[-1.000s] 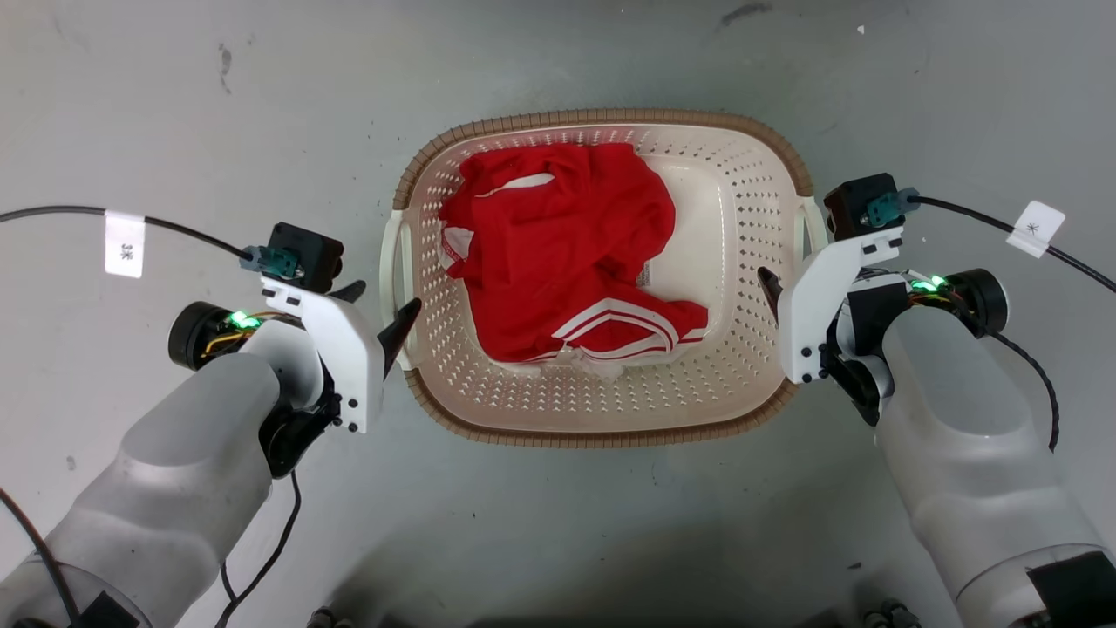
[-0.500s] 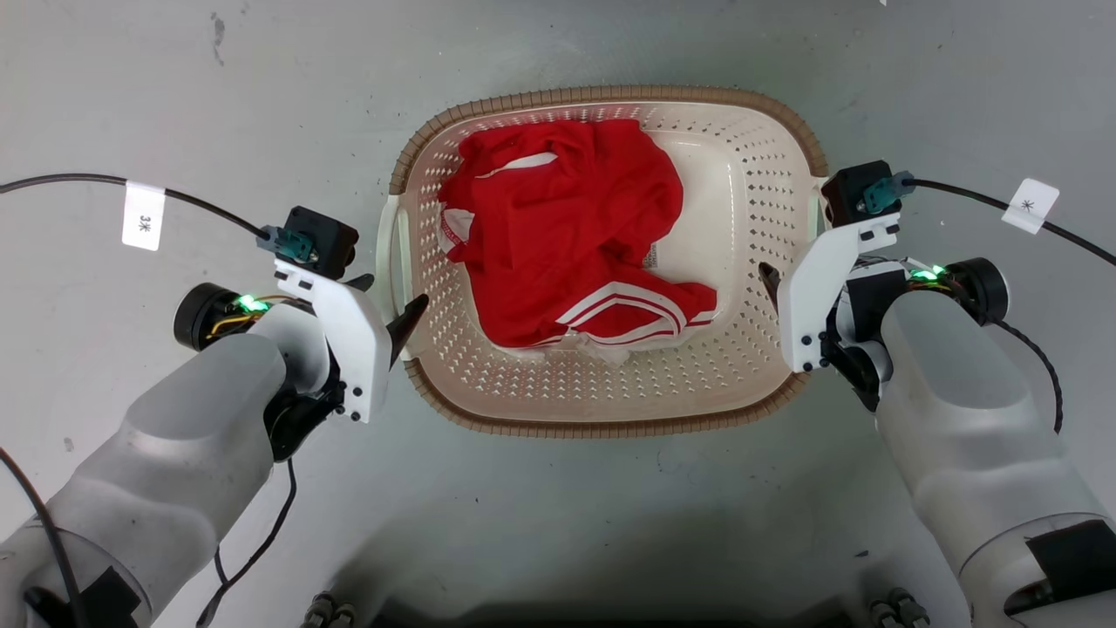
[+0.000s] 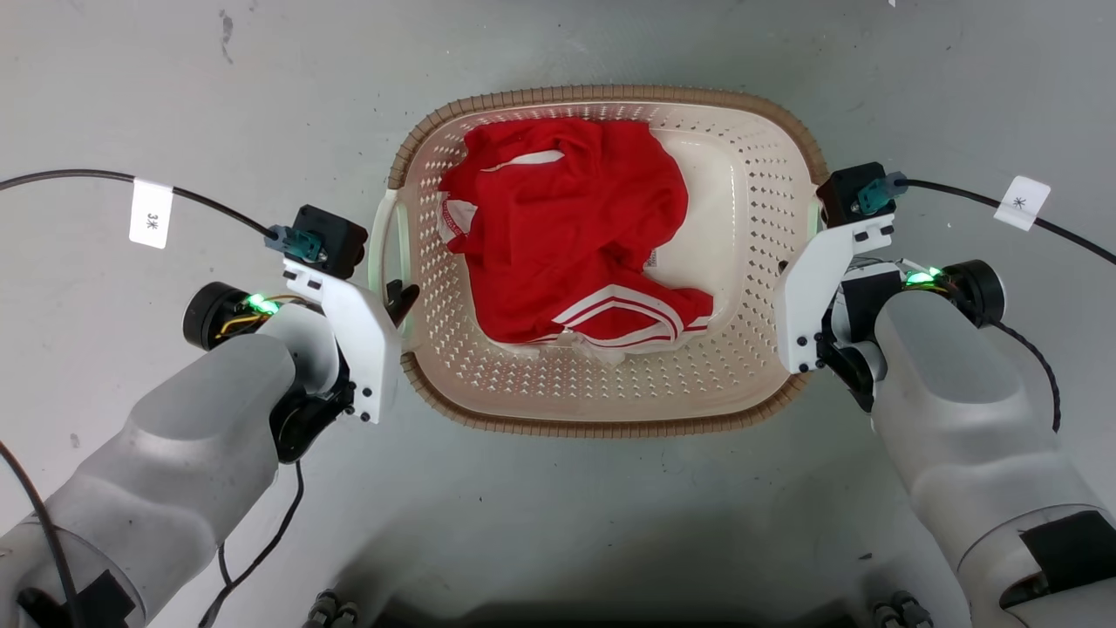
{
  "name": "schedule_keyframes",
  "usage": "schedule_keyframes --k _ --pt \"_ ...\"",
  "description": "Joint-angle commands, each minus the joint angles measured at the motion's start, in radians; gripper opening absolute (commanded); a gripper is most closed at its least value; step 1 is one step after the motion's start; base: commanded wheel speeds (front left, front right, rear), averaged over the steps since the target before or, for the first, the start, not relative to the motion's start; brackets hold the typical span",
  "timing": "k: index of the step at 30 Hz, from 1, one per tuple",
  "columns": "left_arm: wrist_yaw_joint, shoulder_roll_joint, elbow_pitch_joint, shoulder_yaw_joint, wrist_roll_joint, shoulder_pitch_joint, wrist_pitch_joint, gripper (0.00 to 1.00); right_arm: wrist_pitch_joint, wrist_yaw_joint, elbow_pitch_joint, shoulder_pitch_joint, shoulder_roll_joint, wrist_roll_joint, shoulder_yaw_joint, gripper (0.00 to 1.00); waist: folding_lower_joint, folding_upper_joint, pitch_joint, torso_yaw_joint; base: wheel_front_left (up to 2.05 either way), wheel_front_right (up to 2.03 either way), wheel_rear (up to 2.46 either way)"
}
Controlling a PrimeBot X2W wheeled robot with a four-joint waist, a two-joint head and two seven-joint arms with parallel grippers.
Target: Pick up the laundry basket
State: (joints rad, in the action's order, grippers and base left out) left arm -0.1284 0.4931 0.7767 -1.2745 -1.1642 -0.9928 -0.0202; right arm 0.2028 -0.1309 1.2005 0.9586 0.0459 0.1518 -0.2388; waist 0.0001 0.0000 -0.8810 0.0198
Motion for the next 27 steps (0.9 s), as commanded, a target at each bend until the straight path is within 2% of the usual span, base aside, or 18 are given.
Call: schedule_keyframes --k 1,7,12,17,27 --pt "-0.004 0.009 -0.012 -0.004 0.005 0.001 0.004 0.00 0.000 0.000 0.009 0.015 0.007 -0.001 -0.006 0.00 -0.0001 0.0000 0.006 0.001 0.00 0.00 0.00" --pt "-0.004 0.018 -0.030 -0.006 -0.006 0.018 -0.009 0.00 0.019 0.000 0.024 0.006 0.007 0.007 -0.007 0.00 -0.0001 0.0000 0.038 0.000 0.00 0.00 0.00" --pt "-0.004 0.030 -0.041 -0.006 0.020 0.054 -0.042 0.00 0.095 0.000 0.047 -0.027 0.007 0.028 -0.024 0.00 -0.0001 0.0000 0.126 -0.008 0.00 0.00 0.00" --pt "-0.003 0.050 -0.054 -0.006 0.019 0.120 -0.147 0.00 0.218 0.001 0.056 -0.072 0.011 0.071 -0.074 0.00 -0.0001 0.0000 0.269 -0.020 0.00 0.00 0.00" --pt "-0.003 0.094 -0.133 -0.008 -0.062 0.205 -0.404 0.00 0.438 0.001 0.012 -0.156 0.013 0.184 -0.193 0.00 -0.0001 0.0000 0.564 -0.037 0.00 0.00 0.00"
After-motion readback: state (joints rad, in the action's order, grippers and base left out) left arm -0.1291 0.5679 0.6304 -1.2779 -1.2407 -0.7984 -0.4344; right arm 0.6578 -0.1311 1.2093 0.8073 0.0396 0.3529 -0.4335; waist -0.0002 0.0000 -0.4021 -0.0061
